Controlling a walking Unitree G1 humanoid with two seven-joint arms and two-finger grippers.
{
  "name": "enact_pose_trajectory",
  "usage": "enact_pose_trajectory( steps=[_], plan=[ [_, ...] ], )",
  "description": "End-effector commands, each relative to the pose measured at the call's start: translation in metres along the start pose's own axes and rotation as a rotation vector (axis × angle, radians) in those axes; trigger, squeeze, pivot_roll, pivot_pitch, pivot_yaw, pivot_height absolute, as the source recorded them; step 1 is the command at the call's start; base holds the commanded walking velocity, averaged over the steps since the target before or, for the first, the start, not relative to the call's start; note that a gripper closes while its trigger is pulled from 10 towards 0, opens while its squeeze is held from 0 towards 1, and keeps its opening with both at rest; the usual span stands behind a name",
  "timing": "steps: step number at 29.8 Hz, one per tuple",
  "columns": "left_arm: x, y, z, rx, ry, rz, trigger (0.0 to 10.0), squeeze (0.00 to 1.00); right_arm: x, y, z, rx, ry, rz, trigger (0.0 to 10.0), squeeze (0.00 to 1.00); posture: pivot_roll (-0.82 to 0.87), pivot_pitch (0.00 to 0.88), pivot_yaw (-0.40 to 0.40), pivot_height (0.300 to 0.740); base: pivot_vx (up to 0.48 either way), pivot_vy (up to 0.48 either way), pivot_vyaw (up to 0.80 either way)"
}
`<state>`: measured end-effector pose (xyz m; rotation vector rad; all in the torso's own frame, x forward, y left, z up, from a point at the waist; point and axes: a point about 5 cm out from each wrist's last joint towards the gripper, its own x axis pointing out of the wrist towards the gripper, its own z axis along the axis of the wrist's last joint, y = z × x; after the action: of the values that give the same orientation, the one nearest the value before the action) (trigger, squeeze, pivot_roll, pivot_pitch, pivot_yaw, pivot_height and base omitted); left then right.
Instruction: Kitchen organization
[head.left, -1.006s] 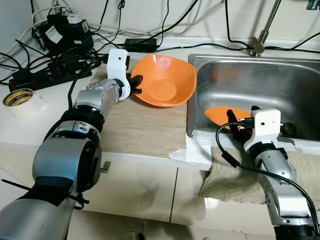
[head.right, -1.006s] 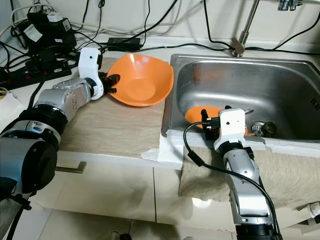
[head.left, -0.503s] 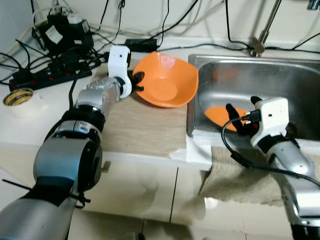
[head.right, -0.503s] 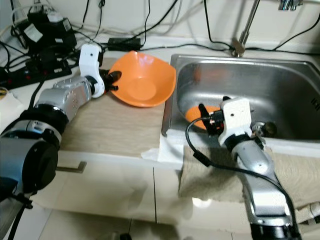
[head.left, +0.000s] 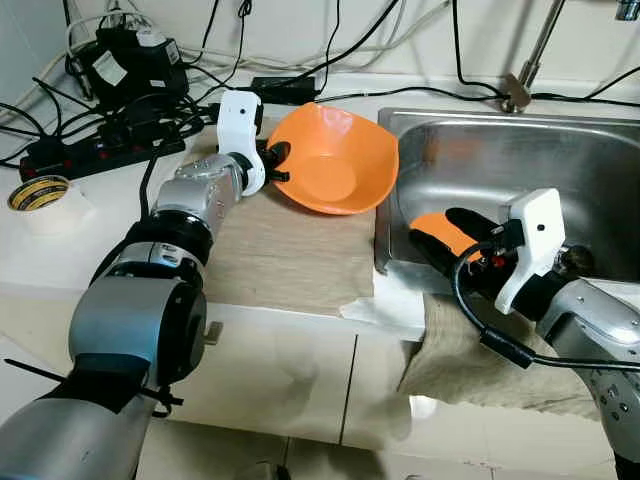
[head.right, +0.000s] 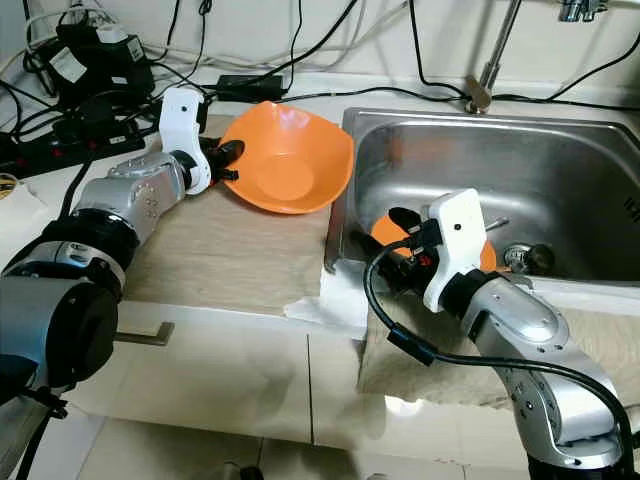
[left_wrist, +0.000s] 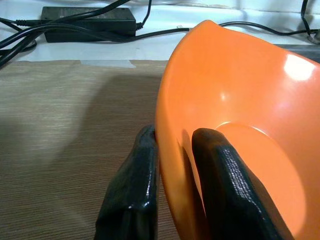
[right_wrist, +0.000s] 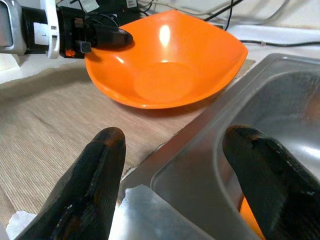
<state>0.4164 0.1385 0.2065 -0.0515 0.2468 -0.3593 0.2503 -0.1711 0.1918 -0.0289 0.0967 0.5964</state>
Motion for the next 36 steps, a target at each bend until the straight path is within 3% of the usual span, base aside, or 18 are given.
enact_pose_trajectory(
  steps=[1, 11, 23, 36],
  plan=[
    [0.0, -0.001, -0.005, -0.011, 0.017, -0.016, 0.0, 0.0, 0.0, 0.004, 0.005, 0.007, -0.02, 0.016, 10.0, 0.0, -0.18, 0.0, 0.063, 0.732, 0.0, 0.0, 0.0],
    [-0.001, -0.006, 0.019, 0.01, -0.073, -0.072, 0.0, 0.0, 0.003, 0.002, 0.003, 0.037, -0.009, -0.03, 10.0, 0.0, -0.17, 0.0, 0.068, 0.732, 0.0, 0.0, 0.0],
    [-0.006, -0.012, 0.051, -0.048, -0.201, -0.139, 0.0, 0.0, 0.006, -0.005, 0.006, 0.063, -0.039, -0.086, 10.0, 0.0, -0.16, 0.0, 0.06, 0.732, 0.0, 0.0, 0.0],
    [-0.012, -0.009, 0.068, -0.143, -0.251, -0.158, 0.0, 0.0, 0.01, -0.011, 0.002, 0.145, -0.058, -0.14, 10.0, 0.0, -0.15, 0.0, 0.061, 0.732, 0.0, 0.0, 0.0]
  ],
)
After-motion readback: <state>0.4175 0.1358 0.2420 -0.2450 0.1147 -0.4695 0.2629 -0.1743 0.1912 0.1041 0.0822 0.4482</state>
